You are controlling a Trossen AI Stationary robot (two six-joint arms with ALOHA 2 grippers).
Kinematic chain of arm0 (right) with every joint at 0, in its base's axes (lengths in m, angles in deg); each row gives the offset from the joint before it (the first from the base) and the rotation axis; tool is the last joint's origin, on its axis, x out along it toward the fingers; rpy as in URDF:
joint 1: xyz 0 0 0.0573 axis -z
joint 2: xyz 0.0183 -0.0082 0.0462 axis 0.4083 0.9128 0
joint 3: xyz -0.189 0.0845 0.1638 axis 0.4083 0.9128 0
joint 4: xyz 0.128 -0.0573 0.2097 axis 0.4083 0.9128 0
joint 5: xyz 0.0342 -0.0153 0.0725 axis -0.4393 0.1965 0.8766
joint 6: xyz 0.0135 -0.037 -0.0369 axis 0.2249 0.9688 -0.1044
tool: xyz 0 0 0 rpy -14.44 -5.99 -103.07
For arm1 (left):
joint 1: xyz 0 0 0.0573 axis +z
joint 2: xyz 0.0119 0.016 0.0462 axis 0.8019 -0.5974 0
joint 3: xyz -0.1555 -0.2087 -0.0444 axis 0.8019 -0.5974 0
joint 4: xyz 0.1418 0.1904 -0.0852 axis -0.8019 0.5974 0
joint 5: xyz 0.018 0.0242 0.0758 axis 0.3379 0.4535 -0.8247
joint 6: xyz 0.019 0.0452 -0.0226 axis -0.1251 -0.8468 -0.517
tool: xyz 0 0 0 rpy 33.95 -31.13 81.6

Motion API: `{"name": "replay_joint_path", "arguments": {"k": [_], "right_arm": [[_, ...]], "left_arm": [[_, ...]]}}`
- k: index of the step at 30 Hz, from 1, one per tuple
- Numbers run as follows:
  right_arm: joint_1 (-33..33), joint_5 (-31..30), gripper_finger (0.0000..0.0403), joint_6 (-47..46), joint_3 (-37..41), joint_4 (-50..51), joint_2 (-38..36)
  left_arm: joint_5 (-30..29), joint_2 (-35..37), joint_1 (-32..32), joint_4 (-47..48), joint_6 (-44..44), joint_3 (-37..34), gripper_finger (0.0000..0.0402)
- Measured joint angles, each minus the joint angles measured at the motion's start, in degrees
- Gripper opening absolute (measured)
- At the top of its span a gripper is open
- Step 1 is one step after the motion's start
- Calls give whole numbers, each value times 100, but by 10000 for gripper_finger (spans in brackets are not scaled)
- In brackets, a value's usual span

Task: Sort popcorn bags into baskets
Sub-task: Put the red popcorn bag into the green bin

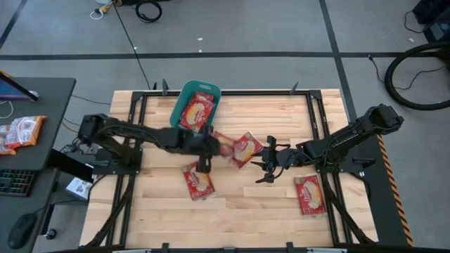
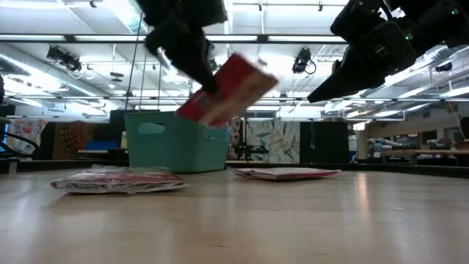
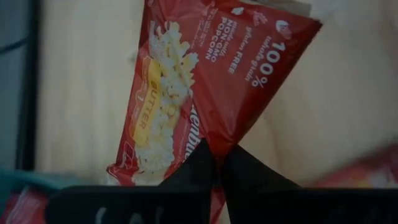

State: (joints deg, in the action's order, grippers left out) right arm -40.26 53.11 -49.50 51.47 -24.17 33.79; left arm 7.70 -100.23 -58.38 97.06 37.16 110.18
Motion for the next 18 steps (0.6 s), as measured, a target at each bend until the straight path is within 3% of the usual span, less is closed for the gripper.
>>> {"name": "replay_joint_path", "arguments": {"k": [10, 18], "right_arm": [[-4, -7, 131, 39, 0, -67, 0], [-154, -2, 131, 84, 0, -130, 0]], "left_arm": [[-217, 519, 1068, -13, 2556, 488, 27], [59, 533, 2189, 727, 3683, 668, 27]]}}
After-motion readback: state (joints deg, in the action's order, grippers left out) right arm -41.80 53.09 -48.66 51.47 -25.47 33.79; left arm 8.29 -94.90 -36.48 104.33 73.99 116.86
